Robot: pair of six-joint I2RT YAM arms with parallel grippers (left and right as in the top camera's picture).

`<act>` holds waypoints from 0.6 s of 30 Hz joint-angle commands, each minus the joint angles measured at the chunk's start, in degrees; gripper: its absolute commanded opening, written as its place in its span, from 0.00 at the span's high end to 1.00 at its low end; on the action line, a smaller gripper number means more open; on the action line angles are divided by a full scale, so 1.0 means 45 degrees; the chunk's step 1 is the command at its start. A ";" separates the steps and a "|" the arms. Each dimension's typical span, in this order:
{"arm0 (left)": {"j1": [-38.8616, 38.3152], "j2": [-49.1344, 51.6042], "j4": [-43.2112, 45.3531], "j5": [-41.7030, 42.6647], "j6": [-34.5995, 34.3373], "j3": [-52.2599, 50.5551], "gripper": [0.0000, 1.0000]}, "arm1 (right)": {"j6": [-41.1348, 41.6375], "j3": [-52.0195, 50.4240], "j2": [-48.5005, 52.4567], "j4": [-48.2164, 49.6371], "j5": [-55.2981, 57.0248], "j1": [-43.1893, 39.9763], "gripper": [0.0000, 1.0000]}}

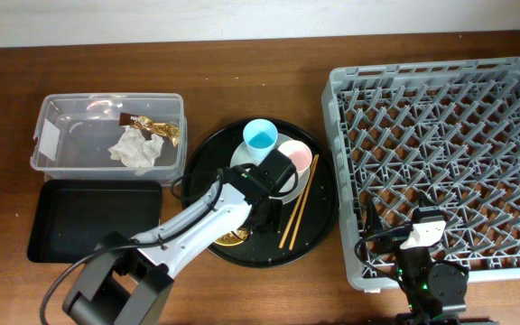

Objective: Sort waste into correct bins and load items into the dishwasher rack
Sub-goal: 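Reach the left gripper to the yellow bowl and grasp its rim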

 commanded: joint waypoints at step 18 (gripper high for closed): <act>0.0015 -0.0092 0.0272 -0.0612 -0.0112 -0.0301 0.53 | 0.0107 -0.0068 -0.0083 -0.0053 0.0063 0.0010 0.02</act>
